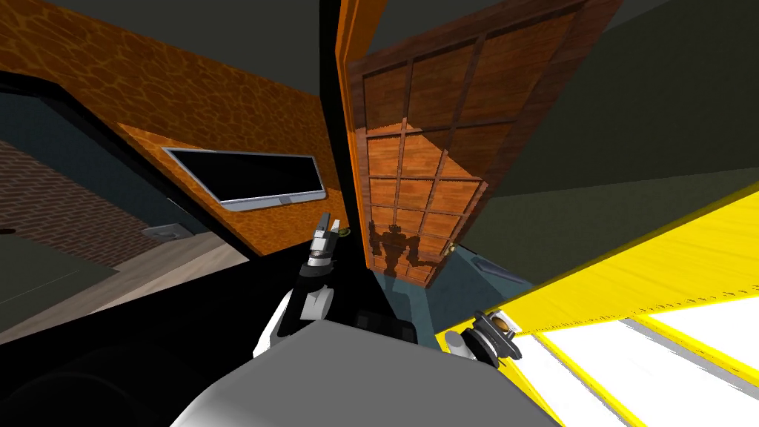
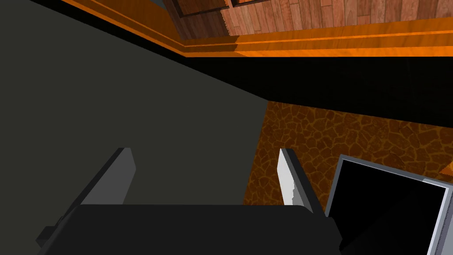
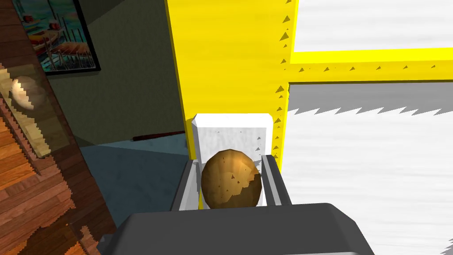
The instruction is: Push the door open
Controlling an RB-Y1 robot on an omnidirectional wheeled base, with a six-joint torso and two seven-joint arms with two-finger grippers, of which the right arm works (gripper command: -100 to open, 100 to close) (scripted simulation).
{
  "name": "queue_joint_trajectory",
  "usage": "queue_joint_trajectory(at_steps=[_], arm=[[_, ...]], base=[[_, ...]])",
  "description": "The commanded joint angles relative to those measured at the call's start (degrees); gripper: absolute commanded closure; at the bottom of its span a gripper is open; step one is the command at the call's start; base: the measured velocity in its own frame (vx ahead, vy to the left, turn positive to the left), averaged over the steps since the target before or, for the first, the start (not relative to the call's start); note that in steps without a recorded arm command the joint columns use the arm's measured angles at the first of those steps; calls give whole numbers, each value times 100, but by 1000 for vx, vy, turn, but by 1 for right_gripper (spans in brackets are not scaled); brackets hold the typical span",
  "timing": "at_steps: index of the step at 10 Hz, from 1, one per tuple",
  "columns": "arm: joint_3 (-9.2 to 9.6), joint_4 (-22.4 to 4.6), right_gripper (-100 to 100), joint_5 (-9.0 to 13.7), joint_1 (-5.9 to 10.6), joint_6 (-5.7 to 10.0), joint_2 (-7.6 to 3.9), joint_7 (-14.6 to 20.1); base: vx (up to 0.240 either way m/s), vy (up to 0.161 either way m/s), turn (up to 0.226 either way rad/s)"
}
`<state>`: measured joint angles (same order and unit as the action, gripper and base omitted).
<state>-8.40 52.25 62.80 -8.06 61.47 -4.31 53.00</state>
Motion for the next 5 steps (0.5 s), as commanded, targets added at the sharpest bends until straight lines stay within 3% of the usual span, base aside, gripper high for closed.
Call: queue_joint_trajectory(at_steps=[1, 3, 5], arm=[[-157, 82, 100, 107, -135, 95, -29, -17], [-157, 82, 100, 107, -135, 95, -29, -17], [-290, 85, 100, 233, -149, 122, -16, -44]], base=[[194, -141, -101], [89, -65, 0], [106, -52, -54]])
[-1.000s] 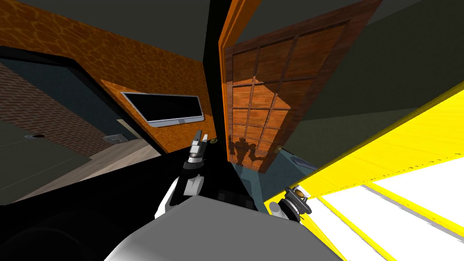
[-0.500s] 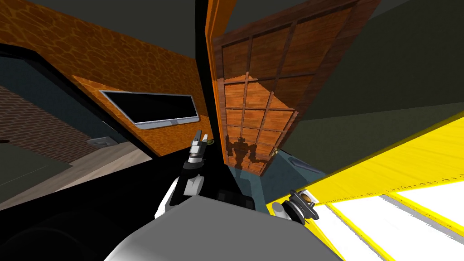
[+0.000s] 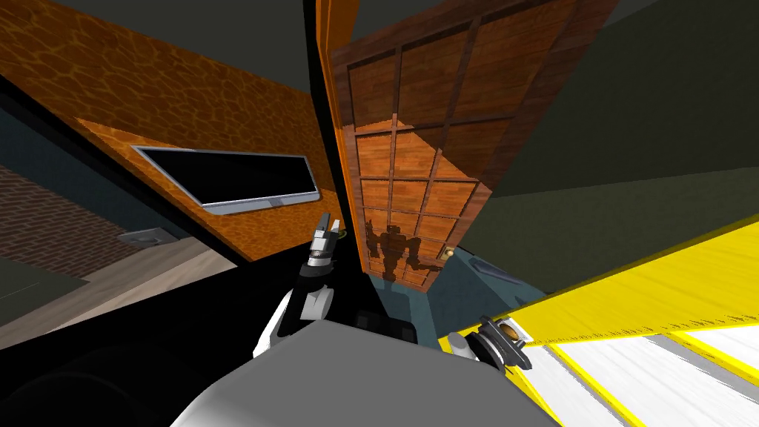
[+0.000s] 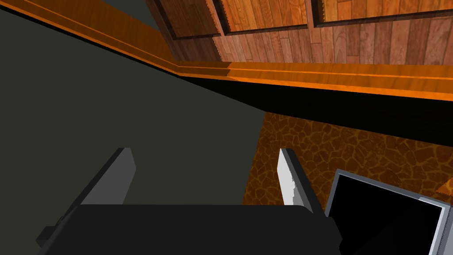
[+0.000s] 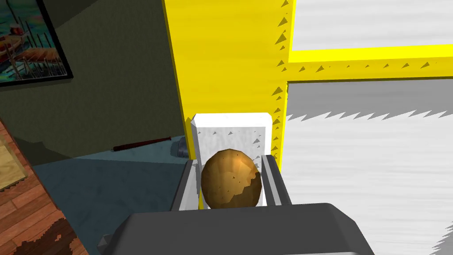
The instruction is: Push the door open
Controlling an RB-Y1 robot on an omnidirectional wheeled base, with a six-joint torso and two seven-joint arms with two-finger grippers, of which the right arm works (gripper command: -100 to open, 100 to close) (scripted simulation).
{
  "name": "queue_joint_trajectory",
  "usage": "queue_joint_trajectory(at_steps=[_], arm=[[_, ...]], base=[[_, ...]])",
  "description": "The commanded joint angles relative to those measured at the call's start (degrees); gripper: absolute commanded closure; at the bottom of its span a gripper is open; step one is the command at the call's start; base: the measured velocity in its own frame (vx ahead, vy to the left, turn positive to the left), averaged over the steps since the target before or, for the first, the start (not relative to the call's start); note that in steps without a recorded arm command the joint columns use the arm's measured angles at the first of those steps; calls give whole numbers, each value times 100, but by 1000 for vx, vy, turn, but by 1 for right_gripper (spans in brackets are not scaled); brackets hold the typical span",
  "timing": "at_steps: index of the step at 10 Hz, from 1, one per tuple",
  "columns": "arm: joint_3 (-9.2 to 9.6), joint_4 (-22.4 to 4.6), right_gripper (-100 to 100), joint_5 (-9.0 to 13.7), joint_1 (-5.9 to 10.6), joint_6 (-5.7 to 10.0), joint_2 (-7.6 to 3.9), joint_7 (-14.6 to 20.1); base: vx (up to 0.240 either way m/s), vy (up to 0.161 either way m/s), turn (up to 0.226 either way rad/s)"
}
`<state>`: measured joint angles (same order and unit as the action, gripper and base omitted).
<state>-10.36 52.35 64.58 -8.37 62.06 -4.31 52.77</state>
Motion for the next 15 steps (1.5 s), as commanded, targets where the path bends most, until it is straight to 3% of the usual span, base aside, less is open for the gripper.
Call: queue_joint_trajectory(at_steps=[1, 7, 8, 9, 15], arm=[[-126, 76, 100, 84, -121, 71, -12, -28], [-432, 82, 100, 372, -153, 133, 100, -90], [-382, 60, 100, 330, -159, 126, 81, -46], [-592, -4, 100, 505, -81, 308, 63, -132], [-1143, -186, 100, 990, 149, 788, 135, -391]], base=[[156, -90, -52], [180, -106, -61], [73, -49, -24], [24, -136, 181], [33, -182, 142]])
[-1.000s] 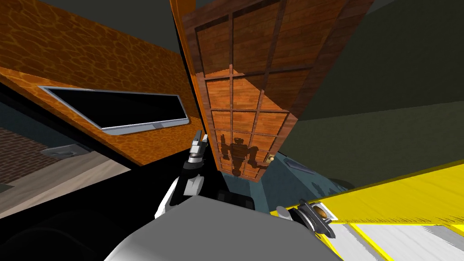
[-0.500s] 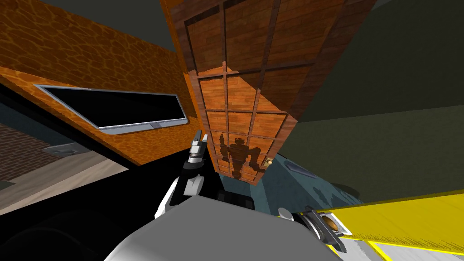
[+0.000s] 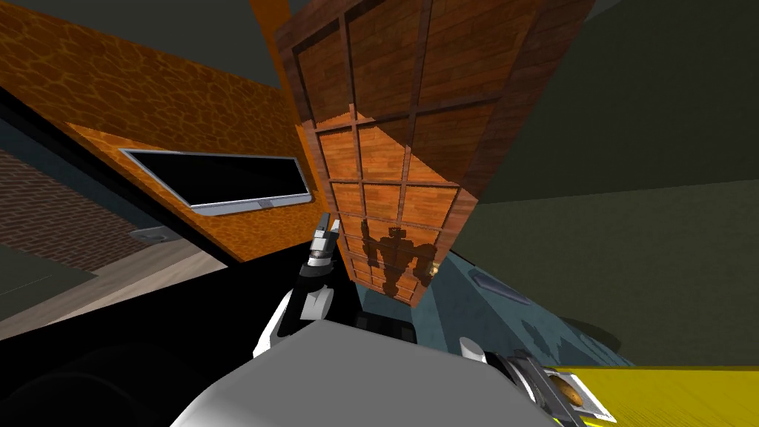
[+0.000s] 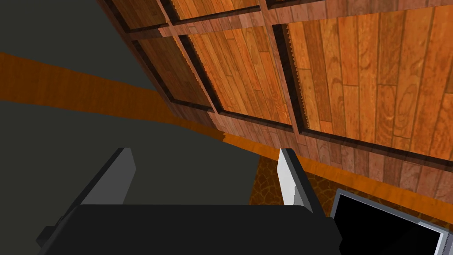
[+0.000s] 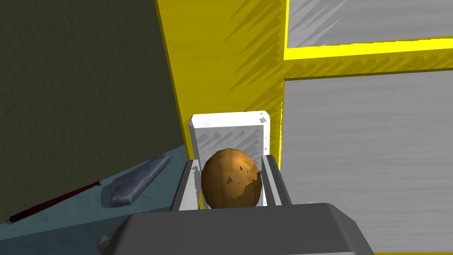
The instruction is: Push the door open
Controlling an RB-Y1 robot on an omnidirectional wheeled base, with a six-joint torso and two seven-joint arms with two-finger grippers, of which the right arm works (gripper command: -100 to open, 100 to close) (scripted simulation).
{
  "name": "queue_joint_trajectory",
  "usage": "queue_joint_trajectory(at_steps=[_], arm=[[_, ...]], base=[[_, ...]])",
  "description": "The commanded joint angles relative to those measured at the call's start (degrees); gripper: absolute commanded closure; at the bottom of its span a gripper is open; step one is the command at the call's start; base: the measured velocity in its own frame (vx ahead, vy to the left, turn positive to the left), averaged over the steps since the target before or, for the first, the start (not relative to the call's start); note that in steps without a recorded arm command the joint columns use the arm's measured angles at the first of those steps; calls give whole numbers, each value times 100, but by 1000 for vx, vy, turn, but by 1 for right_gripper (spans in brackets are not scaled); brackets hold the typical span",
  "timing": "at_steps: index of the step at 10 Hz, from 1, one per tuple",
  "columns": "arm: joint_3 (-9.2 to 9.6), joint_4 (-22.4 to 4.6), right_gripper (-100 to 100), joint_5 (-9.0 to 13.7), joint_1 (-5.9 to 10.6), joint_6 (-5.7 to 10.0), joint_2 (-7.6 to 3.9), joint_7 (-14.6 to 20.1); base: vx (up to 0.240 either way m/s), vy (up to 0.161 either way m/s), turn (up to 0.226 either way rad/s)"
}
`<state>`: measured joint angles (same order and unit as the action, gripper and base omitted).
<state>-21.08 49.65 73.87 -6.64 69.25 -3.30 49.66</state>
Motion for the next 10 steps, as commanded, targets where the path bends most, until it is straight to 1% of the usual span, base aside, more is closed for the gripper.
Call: queue_joint_trajectory(at_steps=[1, 4, 5, 6, 8, 9, 10], arm=[[-194, 44, 100, 170, 28, 176, 65, -138], [-491, -55, 100, 432, 153, 435, 167, -277], [-427, -23, 100, 383, 103, 366, 170, -253], [-596, -50, 100, 558, 112, 531, 81, -293], [-596, -50, 100, 558, 112, 531, 81, -293], [-731, -75, 100, 707, 122, 652, 41, -320], [-731, -75, 100, 707, 122, 652, 41, -320]], base=[[29, -181, 180], [10, -181, 154], [11, -90, 23], [-18, -116, 131], [-13, -143, 23], [12, -141, 84], [2, -147, 56]])
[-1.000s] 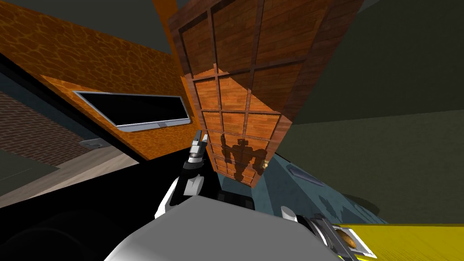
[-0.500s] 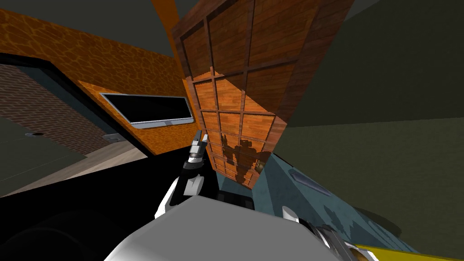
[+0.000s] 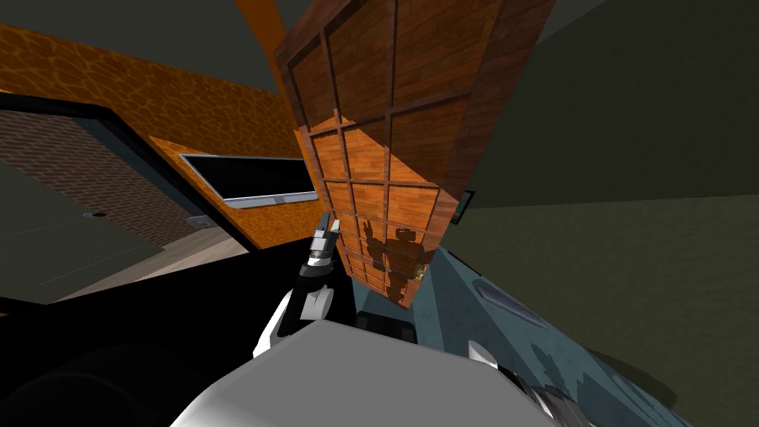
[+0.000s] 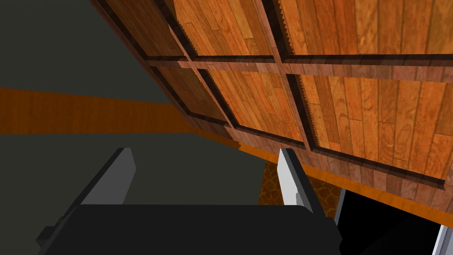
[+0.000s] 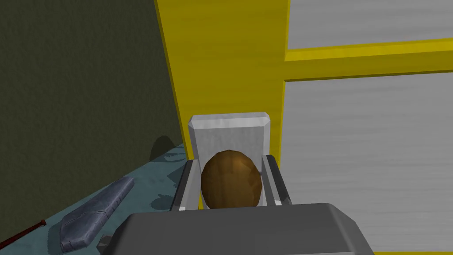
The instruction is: Push the door open
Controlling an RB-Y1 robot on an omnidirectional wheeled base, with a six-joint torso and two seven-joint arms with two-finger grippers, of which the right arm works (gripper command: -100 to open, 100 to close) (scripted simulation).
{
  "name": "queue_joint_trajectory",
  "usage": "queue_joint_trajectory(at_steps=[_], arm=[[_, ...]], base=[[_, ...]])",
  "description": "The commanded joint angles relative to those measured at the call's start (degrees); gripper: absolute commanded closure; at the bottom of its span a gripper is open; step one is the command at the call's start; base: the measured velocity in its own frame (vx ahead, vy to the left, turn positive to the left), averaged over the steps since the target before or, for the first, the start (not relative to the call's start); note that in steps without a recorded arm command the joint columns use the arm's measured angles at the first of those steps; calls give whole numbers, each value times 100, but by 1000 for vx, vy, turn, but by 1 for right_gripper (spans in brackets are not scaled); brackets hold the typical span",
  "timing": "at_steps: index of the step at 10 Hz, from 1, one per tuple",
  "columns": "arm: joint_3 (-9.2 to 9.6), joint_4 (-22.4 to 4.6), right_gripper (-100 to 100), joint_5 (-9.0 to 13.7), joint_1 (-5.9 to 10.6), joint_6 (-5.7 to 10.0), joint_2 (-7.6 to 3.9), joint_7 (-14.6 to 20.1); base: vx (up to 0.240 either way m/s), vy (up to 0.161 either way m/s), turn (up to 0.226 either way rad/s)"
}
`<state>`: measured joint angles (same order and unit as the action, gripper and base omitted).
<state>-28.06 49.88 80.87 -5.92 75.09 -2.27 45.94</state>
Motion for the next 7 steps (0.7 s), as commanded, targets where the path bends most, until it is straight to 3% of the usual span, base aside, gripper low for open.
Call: queue_joint_trajectory(at_steps=[1, 3, 6, 7], arm=[[-146, -118, 100, 131, 57, 168, -77, 30], [-222, -132, 100, 214, 63, 236, -78, 15], [-498, -182, 100, 517, 83, 482, -13, -41], [-444, -265, 100, 464, 120, 437, -38, 18]], base=[[-7, -185, 81], [-13, -177, 54], [0, -204, 84], [-10, -93, 11]])
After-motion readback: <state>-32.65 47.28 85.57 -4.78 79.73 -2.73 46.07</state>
